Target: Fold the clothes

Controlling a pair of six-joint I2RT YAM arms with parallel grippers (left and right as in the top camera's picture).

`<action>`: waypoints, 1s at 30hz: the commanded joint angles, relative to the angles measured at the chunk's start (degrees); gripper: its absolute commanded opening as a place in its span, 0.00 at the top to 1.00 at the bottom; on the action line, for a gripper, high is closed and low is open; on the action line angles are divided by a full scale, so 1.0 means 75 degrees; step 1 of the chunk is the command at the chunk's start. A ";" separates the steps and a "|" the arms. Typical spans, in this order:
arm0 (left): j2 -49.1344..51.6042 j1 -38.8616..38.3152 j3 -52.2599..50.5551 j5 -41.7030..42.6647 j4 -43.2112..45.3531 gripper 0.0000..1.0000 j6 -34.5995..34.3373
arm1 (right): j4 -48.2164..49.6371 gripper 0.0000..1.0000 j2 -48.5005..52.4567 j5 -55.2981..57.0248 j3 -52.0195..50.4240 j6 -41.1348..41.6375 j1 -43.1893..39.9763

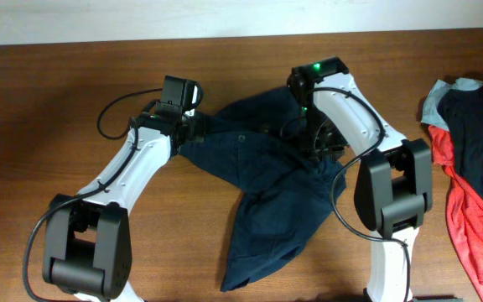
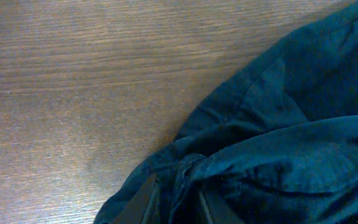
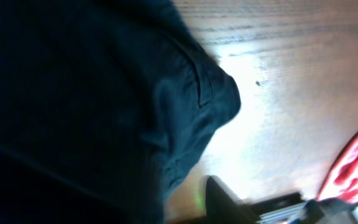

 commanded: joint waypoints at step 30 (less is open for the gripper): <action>-0.0035 0.0006 0.0848 -0.0912 0.0017 0.47 0.0729 | -0.0102 0.96 0.0006 0.0172 -0.0032 0.0026 -0.0350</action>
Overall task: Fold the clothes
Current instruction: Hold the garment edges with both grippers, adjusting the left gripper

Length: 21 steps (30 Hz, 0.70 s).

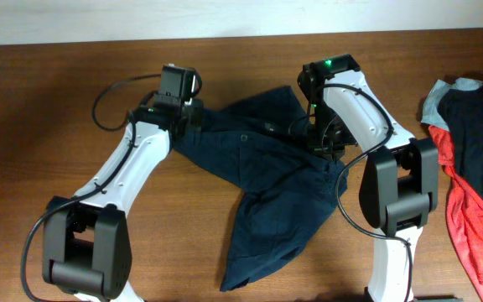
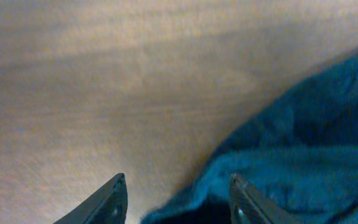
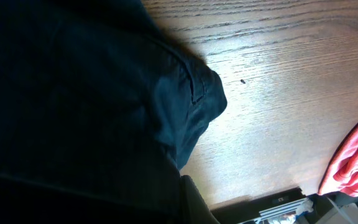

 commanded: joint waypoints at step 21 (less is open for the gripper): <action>0.0122 0.0125 0.0204 -0.0192 -0.0912 0.45 0.0286 | -0.0029 0.96 0.0006 0.0213 -0.0032 0.0035 -0.0038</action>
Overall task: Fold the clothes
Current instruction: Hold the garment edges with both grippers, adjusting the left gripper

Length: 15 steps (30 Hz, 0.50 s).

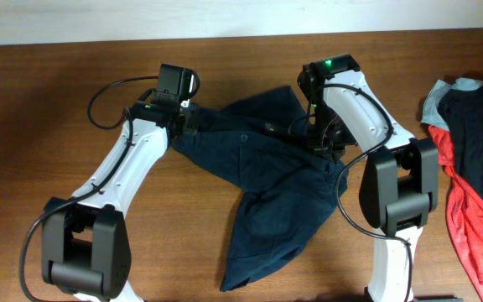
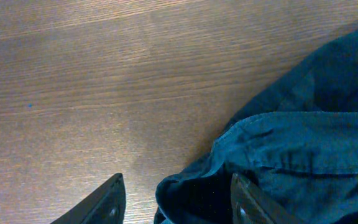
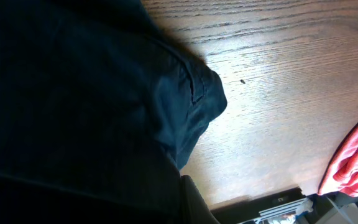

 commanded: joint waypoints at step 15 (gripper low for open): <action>0.0600 0.0047 0.0061 -0.0111 -0.0096 0.63 0.0122 | -0.0029 0.96 0.0006 0.0245 -0.0032 0.0035 -0.0038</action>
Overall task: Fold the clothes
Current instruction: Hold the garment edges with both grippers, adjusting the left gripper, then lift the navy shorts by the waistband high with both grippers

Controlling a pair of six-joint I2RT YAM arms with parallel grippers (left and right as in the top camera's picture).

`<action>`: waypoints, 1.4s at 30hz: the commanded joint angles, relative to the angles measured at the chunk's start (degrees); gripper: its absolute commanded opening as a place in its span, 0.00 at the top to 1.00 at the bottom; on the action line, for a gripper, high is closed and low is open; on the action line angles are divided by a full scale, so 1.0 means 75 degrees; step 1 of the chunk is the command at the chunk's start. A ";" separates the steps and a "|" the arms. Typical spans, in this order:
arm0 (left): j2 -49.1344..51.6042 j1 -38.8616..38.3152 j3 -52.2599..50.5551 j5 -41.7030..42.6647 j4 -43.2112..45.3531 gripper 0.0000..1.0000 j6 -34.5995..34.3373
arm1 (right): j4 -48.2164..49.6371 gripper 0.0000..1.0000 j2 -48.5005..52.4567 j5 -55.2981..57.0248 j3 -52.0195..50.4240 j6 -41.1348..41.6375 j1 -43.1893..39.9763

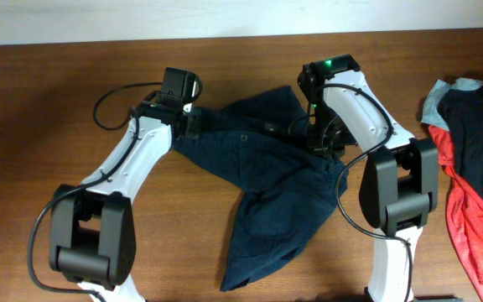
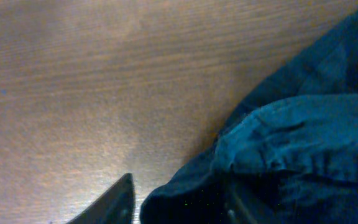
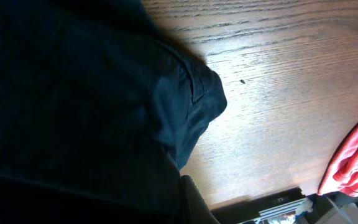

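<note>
A navy garment (image 1: 267,184) lies crumpled across the middle of the wooden table (image 1: 57,126). At its left edge sits my left gripper (image 1: 188,123). In the left wrist view this gripper (image 2: 179,202) is open, and a folded hem of the garment (image 2: 291,143) bulges between the fingers, hiding most of the right one. My right gripper (image 1: 319,138) is down on the garment's right side, shut on it. There the dark cloth (image 3: 73,93) fills most of the right wrist view, and only one finger (image 3: 194,202) shows beside it.
A pile of other clothes (image 1: 476,151), red, dark and light blue, lies at the table's right edge. Its red cloth (image 3: 353,162) shows at the border of the right wrist view. Bare wood lies left of the garment and along the front.
My left gripper has come closer to the garment's left hem, which now reaches further in between the open fingers. The right gripper and the garment's right side have not moved.
At first my left gripper was shut on the garment's left edge and the right was on its right side. Then the left was open, off the cloth, and the right had shifted and stayed put. The left then returned to the hem, fingers apart.
</note>
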 commanded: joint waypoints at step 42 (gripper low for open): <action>-0.4167 0.1440 0.8262 -0.0093 -0.3847 0.99 -0.0364 | -0.0836 0.96 -0.6178 -0.0836 0.5211 -0.1513 -0.1693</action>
